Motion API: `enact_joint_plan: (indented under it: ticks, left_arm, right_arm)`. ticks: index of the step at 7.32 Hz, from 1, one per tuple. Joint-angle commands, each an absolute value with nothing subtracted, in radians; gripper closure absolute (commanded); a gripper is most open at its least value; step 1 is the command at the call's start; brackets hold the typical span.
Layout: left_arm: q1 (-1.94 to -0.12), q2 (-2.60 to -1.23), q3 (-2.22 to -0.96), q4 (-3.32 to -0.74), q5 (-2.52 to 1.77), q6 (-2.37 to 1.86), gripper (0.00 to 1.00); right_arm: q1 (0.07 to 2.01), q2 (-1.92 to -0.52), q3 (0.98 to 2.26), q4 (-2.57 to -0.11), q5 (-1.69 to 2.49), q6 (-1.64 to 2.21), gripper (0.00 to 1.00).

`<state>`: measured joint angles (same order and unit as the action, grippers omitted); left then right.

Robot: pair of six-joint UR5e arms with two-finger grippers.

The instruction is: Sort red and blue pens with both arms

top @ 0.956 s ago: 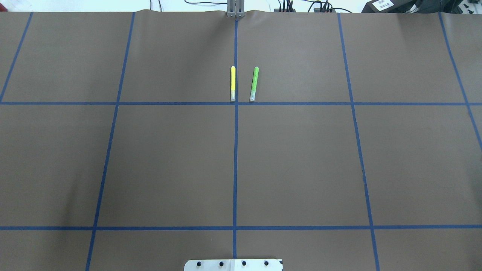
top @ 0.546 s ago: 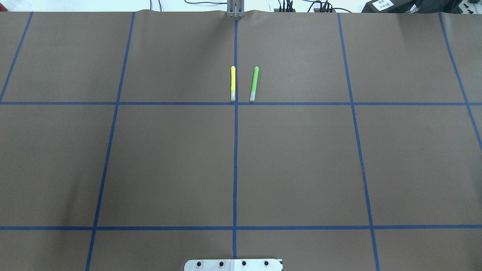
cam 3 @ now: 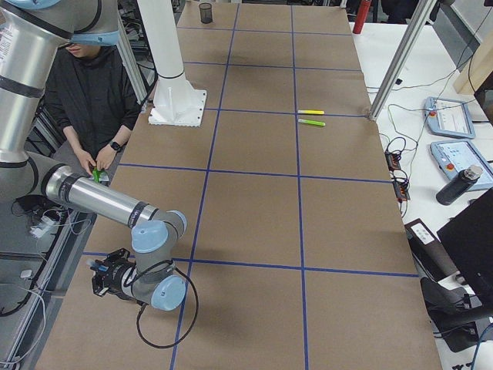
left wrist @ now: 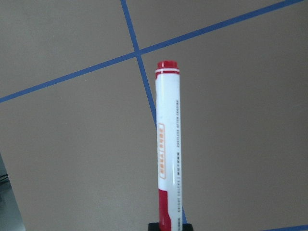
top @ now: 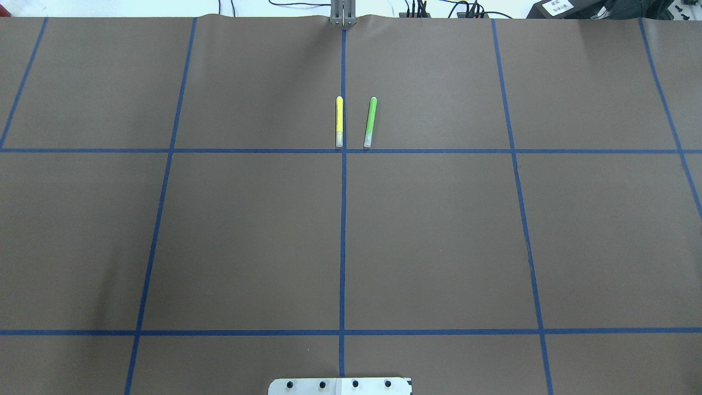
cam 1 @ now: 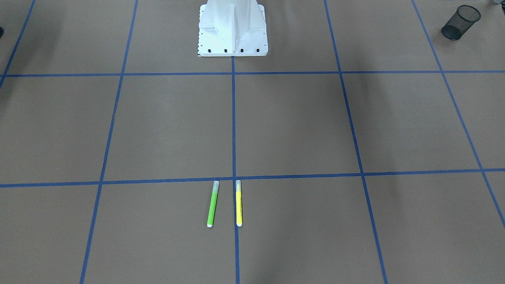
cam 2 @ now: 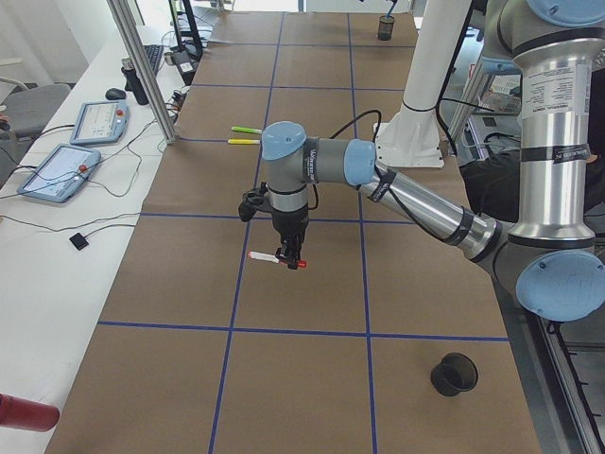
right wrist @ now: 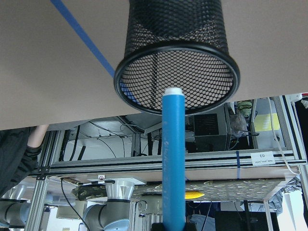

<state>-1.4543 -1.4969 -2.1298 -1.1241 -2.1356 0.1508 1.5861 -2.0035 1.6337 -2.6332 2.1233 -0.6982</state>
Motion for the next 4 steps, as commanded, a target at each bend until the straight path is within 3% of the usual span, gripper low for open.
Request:
enact_joint_plan:
  ticks: [1,2,4]
  left_arm:
    - [-1.454,-1.505,-2.126,-1.123,-2.137,0.150,1.00]
    - [-1.454,-1.506,-2.125,-1.123,-2.137,0.150,1.00]
    - [-1.456,-1.505,-2.125,-1.121,-2.135,0.152,1.00]
  right_arm:
    - [1.586,-2.000,1.631,-2.631,2.132,-0.698,0.14]
    - [1.586,-1.991,1.632,-2.629,2.132,-0.696,0.01]
    - [1.586,-1.941,1.628,-2.628,2.126,-0.692,0.01]
